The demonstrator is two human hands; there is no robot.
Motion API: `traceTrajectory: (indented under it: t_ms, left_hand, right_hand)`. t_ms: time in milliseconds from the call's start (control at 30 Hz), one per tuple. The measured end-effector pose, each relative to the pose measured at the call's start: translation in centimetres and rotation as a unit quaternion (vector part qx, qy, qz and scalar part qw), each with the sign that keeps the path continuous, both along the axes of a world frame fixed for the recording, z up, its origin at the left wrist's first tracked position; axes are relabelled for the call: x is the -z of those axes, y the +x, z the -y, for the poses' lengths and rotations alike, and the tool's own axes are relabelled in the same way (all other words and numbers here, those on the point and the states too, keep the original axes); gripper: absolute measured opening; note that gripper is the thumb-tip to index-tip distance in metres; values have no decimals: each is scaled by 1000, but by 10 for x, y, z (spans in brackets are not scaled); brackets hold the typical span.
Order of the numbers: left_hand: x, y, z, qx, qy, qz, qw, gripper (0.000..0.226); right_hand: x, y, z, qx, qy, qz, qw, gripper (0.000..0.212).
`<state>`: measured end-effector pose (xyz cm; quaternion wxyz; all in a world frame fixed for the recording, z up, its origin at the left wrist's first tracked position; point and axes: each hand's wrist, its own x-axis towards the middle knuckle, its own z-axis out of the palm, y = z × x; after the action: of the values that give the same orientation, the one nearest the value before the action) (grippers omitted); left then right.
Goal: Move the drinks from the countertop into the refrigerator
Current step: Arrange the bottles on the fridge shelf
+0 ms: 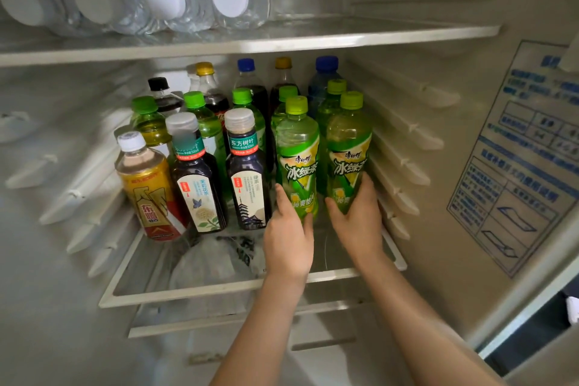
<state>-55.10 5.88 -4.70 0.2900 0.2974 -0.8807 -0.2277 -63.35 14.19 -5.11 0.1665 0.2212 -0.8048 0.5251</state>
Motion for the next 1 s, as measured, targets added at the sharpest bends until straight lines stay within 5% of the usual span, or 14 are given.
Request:
traceTrajectory:
  t_ms: [1000]
  left_hand:
    - [-1, -2, 2, 7, 28, 19, 999, 65]
  right_hand:
    - [-1, 1, -1, -4, -10, 6, 1000, 70]
